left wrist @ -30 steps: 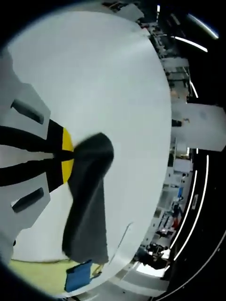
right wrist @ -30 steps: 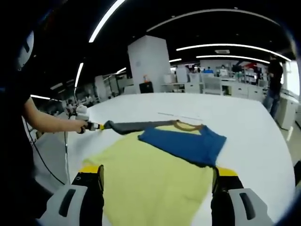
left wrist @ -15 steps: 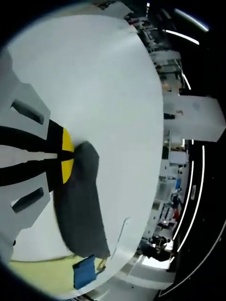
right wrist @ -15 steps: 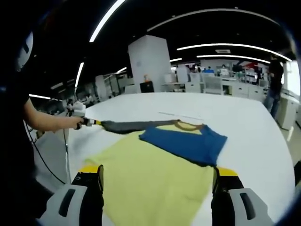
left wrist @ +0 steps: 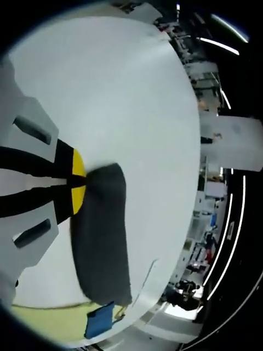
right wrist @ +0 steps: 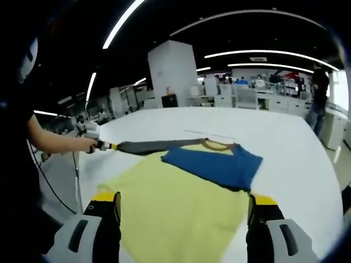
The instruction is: Fold the garment on the visible template until the final outline fits inside the template.
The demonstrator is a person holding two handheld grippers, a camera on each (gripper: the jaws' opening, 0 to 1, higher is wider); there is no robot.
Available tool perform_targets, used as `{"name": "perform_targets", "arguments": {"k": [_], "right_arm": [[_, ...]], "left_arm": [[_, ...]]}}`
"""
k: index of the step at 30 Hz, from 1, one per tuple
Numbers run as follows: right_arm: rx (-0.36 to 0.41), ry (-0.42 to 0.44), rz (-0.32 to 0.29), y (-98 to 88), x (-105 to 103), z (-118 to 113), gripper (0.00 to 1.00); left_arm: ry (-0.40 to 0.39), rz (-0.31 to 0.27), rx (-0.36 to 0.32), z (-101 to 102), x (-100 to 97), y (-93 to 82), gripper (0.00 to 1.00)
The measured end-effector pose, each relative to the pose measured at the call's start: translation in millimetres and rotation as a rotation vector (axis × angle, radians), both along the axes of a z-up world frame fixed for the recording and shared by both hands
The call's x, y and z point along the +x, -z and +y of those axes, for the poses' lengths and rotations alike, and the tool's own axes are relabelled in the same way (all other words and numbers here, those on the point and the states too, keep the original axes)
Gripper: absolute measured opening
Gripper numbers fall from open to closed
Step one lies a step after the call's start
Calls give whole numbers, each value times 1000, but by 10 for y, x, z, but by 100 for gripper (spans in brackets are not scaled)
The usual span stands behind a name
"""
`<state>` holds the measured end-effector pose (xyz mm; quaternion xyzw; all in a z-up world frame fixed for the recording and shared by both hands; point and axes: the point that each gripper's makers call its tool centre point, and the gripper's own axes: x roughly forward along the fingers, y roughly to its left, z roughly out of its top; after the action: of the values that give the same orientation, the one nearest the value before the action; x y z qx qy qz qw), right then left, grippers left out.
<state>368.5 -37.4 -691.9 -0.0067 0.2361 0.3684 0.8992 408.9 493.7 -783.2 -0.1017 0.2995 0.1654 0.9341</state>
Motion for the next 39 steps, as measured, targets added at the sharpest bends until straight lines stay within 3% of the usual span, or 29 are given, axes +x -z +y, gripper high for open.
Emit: {"name": "perform_targets", "arguments": {"k": [7,21,35,39], "right_arm": [[5,9,3,0,-9,-19,96],[11,-3,8,-10,-36,33,97],[16,-13,4,-26,-60,48,98],[21,-14,3,-24,-68,60,98]], "left_arm": [[-13,2,-21,4,-2,28,0],[-37,-79,-62,-52,74,-226,0],[65,-188,-80,-417,375,-613,0],[93,-219,-115,-564,470,-691,0]]}}
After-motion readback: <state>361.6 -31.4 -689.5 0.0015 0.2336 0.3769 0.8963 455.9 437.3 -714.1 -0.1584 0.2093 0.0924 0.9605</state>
